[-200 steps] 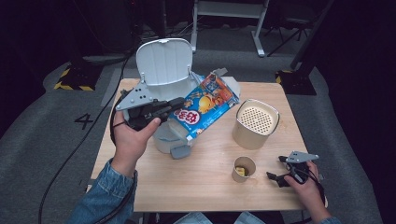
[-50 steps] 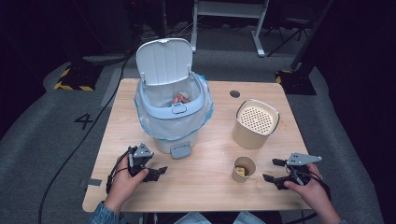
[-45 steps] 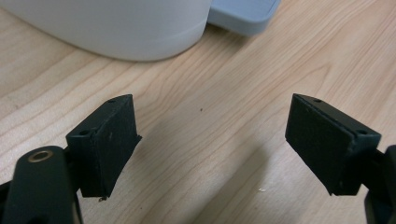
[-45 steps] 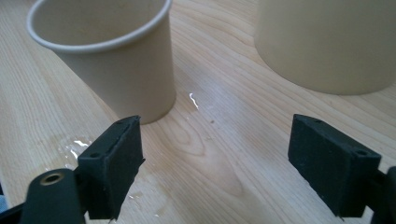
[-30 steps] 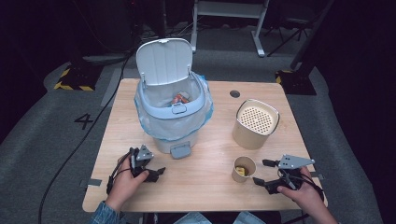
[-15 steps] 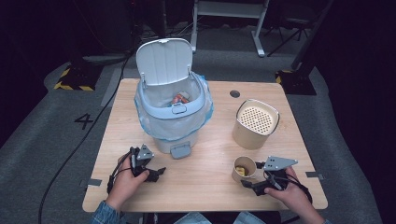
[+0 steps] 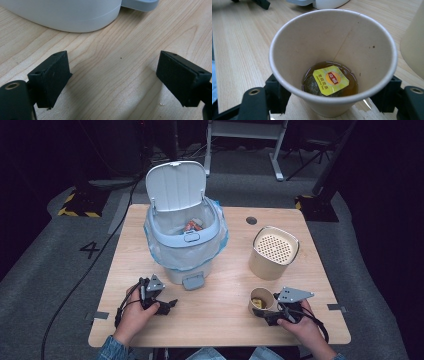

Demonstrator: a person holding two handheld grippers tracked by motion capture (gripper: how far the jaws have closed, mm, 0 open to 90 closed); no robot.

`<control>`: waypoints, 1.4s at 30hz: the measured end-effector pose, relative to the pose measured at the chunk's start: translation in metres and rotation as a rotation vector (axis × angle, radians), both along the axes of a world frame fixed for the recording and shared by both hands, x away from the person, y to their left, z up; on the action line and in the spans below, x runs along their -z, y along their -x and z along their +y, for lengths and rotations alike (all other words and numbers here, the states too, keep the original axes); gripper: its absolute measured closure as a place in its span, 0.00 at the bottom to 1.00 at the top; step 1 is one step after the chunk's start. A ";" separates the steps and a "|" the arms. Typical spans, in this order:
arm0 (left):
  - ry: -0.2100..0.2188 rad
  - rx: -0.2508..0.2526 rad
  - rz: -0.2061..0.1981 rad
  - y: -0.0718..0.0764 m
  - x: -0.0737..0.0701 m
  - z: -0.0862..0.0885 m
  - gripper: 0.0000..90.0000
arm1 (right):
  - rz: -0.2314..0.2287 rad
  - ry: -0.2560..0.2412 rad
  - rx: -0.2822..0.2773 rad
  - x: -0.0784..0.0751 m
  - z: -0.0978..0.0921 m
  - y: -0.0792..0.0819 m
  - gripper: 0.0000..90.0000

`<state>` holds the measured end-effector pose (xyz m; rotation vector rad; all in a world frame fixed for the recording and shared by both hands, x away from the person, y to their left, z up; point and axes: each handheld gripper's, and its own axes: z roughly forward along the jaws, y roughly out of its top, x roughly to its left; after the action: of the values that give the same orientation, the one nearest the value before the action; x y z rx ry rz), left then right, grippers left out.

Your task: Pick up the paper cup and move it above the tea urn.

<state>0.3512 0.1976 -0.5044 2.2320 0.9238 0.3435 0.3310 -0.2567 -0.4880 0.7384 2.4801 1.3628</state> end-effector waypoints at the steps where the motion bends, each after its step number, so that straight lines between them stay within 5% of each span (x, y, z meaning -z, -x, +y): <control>1: 0.004 -0.002 0.003 0.000 0.000 0.000 0.13 | -0.008 -0.002 -0.013 -0.001 0.000 0.000 0.33; 42: 0.004 0.005 0.007 -0.003 0.000 -0.001 0.11 | -0.024 -0.044 0.062 -0.101 -0.045 -0.030 0.33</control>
<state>0.3540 0.1964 -0.5048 2.2327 0.9210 0.3314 0.3612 -0.3017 -0.3874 0.7963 2.3950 1.3999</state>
